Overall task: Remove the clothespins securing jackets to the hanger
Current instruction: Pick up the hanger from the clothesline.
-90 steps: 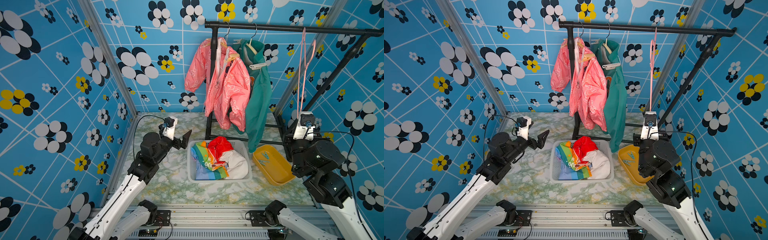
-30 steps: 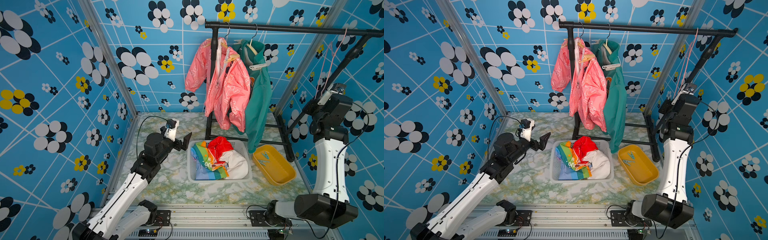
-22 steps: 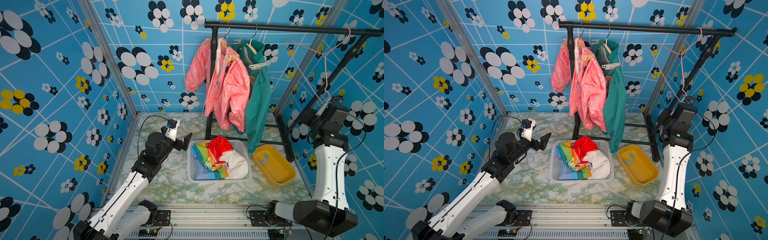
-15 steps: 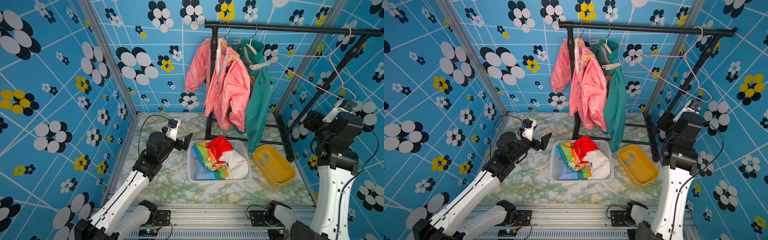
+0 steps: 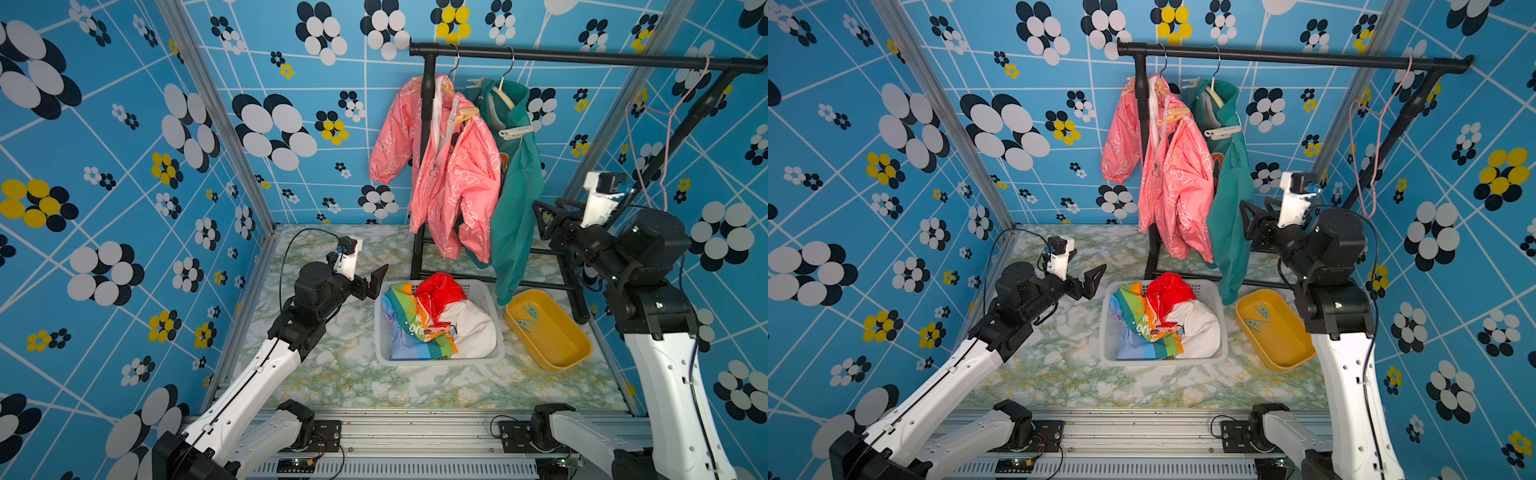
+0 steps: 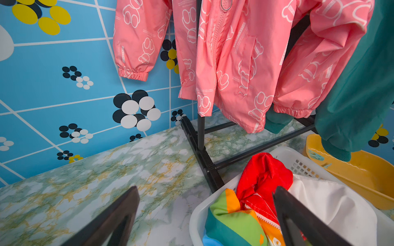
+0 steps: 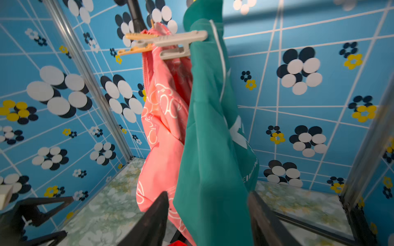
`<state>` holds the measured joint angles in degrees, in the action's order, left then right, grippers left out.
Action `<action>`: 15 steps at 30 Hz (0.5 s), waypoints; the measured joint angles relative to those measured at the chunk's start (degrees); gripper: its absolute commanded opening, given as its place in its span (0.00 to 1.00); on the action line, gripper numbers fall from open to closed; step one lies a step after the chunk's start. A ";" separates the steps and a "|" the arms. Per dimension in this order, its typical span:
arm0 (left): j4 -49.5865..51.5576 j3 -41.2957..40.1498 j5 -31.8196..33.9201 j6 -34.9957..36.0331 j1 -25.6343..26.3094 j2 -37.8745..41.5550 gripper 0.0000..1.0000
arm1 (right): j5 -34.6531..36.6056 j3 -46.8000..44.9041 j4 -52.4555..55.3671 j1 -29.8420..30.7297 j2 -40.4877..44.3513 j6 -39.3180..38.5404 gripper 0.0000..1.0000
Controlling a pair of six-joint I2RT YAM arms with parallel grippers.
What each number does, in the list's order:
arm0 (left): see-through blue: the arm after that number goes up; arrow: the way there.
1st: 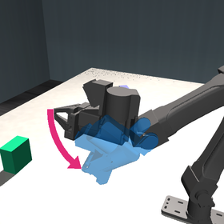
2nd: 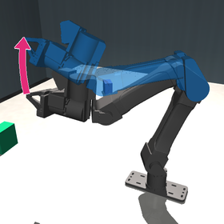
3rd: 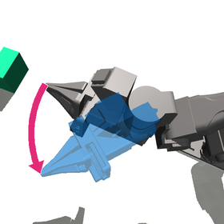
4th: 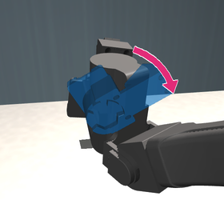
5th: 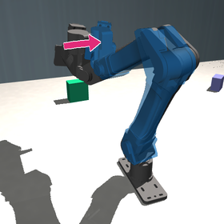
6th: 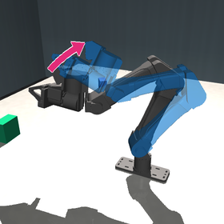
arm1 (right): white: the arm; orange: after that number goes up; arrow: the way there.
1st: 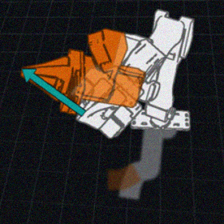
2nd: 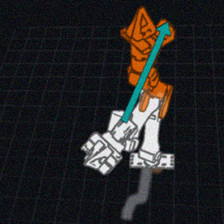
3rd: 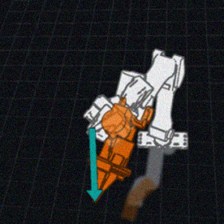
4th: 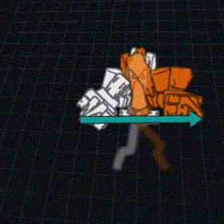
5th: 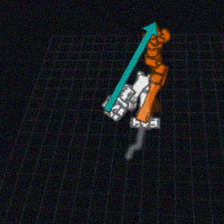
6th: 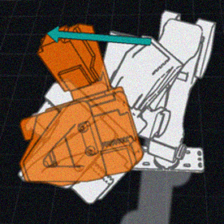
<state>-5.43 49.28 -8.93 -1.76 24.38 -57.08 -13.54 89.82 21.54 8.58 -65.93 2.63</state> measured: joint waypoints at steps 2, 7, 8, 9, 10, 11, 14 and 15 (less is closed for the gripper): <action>-0.13 -0.42 -0.04 -0.22 0.00 1.01 0.99 | 1.09 0.94 -0.87 2.78 -2.64 -2.40 0.60; -0.28 -1.25 0.61 -0.22 0.00 3.43 0.99 | 3.82 2.84 -2.73 3.34 -3.39 -4.94 0.60; -0.31 -1.25 0.81 -0.22 0.00 3.54 1.00 | 4.66 3.98 -3.37 3.34 -3.52 -5.20 0.60; -0.31 -1.25 0.83 -0.22 0.00 3.56 0.99 | 5.49 4.76 -4.07 3.34 -3.63 -5.31 0.60; -0.28 -1.25 0.83 -0.22 0.00 3.56 0.99 | 6.47 5.57 -4.81 3.34 -3.74 -5.49 0.60; -0.22 -1.25 0.83 -0.22 0.00 3.54 0.99 | 7.21 6.16 -5.44 3.34 -3.82 -5.70 0.60; -0.22 -1.27 0.83 -0.22 0.00 3.50 0.99 | 8.59 8.37 -5.90 3.34 -5.09 -6.54 0.60; -0.22 -1.27 0.83 -0.20 0.00 3.50 0.99 | 8.76 9.22 -5.86 3.34 -5.77 -6.58 0.60</action>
<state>-5.65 48.01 -8.10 -1.96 24.38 -53.58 -4.78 99.04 15.68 11.92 -71.70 -3.95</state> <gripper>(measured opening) 0.995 0.599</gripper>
